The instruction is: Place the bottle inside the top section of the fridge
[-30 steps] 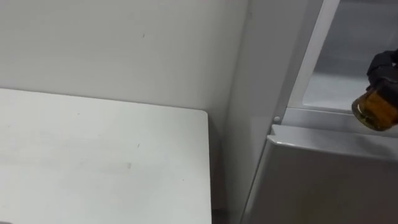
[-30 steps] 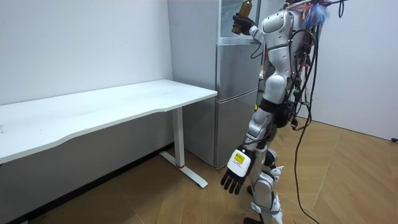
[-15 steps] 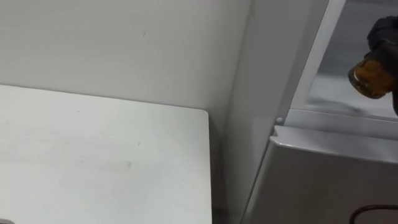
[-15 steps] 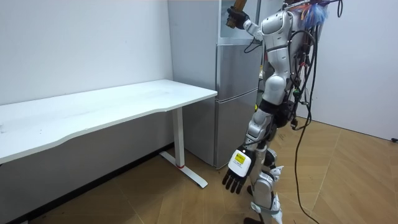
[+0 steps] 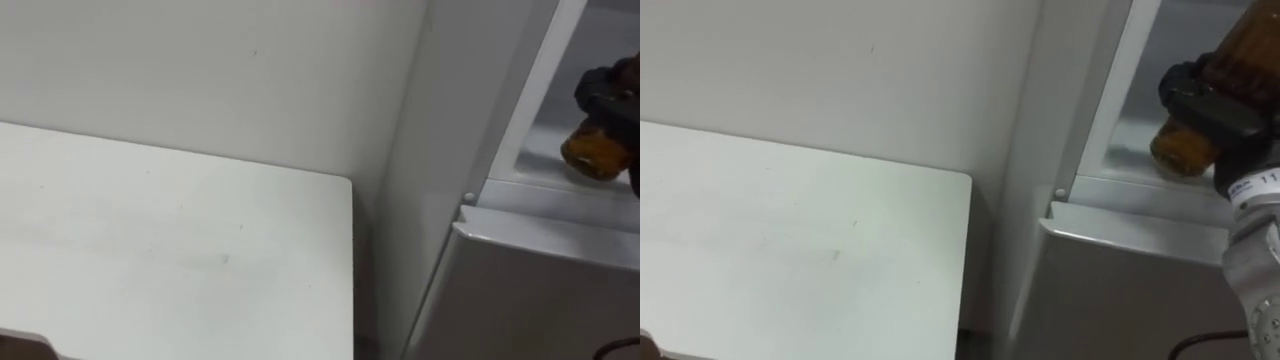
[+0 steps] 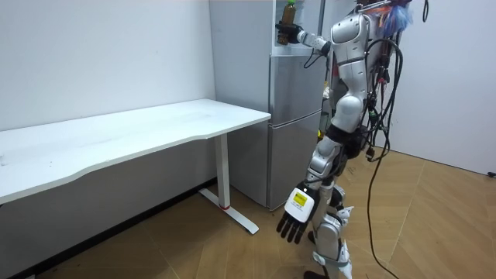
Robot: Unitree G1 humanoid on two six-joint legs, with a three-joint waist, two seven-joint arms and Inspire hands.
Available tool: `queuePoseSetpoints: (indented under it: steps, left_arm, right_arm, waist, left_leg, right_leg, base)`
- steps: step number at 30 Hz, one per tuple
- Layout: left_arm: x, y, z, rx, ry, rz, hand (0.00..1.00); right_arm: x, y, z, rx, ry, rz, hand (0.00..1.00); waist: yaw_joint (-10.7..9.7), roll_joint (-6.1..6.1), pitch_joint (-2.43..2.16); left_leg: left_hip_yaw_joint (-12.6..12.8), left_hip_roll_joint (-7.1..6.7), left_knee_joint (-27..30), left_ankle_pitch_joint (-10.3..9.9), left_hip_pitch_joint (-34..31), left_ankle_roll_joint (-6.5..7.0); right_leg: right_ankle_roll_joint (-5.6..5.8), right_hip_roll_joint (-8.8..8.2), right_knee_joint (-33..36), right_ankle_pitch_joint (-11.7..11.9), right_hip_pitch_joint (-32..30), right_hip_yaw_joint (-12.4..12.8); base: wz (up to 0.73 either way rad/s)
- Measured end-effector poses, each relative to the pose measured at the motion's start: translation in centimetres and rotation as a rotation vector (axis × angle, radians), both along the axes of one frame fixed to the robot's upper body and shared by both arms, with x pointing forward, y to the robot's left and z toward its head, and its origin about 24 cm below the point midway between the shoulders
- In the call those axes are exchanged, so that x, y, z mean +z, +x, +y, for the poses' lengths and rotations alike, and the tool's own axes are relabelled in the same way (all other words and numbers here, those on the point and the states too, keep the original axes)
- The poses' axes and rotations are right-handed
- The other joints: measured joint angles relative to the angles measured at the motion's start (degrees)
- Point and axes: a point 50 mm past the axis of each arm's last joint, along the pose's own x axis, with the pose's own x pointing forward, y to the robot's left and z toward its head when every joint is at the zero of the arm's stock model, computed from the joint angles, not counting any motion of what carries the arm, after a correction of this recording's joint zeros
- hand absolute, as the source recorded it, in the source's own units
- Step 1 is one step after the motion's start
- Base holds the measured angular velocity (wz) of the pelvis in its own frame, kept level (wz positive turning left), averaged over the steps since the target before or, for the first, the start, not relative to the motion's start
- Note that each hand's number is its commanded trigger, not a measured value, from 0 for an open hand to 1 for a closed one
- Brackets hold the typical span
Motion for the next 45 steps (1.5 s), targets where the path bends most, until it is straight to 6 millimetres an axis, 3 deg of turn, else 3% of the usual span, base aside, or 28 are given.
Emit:
queuePoseSetpoints:
  steps: [4,8,11,17,29,45]
  left_arm:
    - [-0.1,-0.3,0.0,0.005,-0.014,0.023,0.0]
    - [0.0,-0.4,0.3,0.006,-0.005,0.031,0.0]
    - [0.1,-0.5,0.5,0.006,0.003,0.037,0.0]
    - [0.4,-0.2,1.1,-0.01,0.023,0.036,0.0]
    - [0.7,-0.3,1.6,0.002,0.046,0.036,0.0]
    - [0.8,-0.7,1.9,0.017,0.053,0.05,0.0]
  right_arm:
    - [0.0,0.5,-0.2,0.018,0.005,0.014,1.0]
    - [-0.3,1.8,-0.1,0.031,-0.003,0.068,1.0]
    - [-0.4,2.0,-0.4,0.042,-0.067,0.114,1.0]
    - [-0.2,2.2,-1.5,0.032,-0.095,0.148,1.0]
    - [0.3,3.3,-2.5,0.024,-0.089,0.198,1.0]
    - [-0.3,3.0,-3.9,-0.036,-0.157,0.278,1.0]
  waist:
    - [0.12,-0.65,0.1]
    - [0.01,-1.85,0.58]
    - [0.18,-2.25,0.38]
    - [1.44,-2.3,0.31]
    - [1.55,-1.59,0.21]
    - [3.23,-1.83,0.14]
  left_leg:
    - [-0.22,0.03,0.09,0.02,0.4,0.0]
    - [-0.39,0.0,0.0,0.01,0.62,0.0]
    - [-0.82,-0.19,-0.11,-0.01,0.47,0.0]
    - [-1.71,-0.21,-0.14,-0.01,0.31,0.01]
    - [-1.95,-0.02,-0.12,0.0,0.09,-0.01]
    - [-2.09,0.0,-0.15,0.04,0.84,-0.08]
  right_leg:
    - [0.0,0.11,-0.04,0.0,0.36,-0.14]
    - [-0.04,-0.1,-0.04,-0.05,0.89,-0.02]
    - [-0.03,0.09,-0.1,-0.06,0.87,-0.15]
    - [-0.02,0.12,-0.27,-0.06,0.92,-0.6]
    - [-0.02,0.03,-0.28,-0.06,1.06,-1.6]
    - [-0.02,0.07,-0.28,-0.06,1.89,-1.79]
  base:
    - [0.0]
    - [0.01]
    - [0.06]
    - [0.05]
    - [0.01]
    - [0.0]
